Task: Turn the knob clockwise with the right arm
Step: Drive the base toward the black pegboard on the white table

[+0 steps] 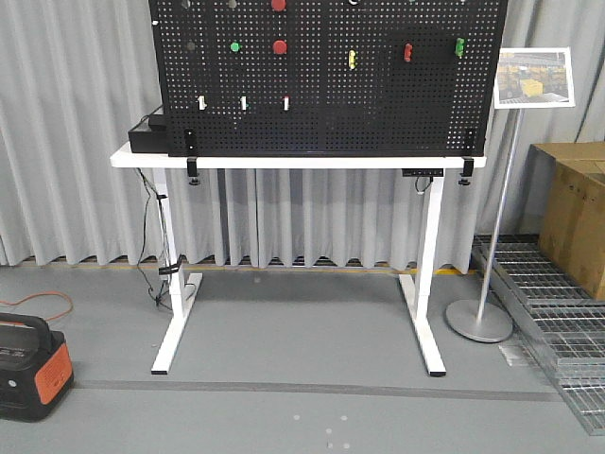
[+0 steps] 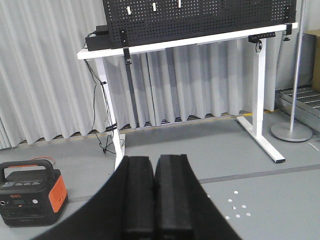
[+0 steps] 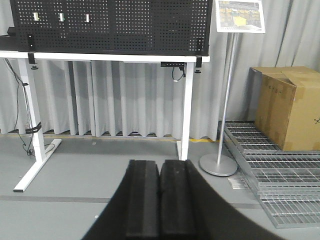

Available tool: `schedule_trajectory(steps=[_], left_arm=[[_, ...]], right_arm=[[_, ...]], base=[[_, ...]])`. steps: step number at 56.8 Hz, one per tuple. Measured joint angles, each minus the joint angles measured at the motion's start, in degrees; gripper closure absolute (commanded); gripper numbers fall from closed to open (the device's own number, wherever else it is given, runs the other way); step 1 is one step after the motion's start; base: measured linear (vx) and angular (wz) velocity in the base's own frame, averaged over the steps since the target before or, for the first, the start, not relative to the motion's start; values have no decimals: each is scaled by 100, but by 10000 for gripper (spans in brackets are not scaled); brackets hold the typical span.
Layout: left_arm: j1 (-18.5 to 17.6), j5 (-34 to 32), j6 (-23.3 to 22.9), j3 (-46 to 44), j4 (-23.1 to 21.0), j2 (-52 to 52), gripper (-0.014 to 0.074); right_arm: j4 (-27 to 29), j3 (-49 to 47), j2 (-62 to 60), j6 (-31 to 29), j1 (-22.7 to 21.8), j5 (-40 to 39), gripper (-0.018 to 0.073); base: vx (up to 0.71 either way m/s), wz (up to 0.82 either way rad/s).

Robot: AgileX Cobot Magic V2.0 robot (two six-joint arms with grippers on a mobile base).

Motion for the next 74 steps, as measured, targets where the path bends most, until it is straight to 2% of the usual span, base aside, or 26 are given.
schedule_trajectory(steps=[45,74], left_arm=[[0,0,0,0,0,0,603],[0,4,0,0,0,0,603]], right_arm=[[0,0,0,0,0,0,562],[0,0,0,0,0,-1,562]], base=[[3,1],[29,-4]])
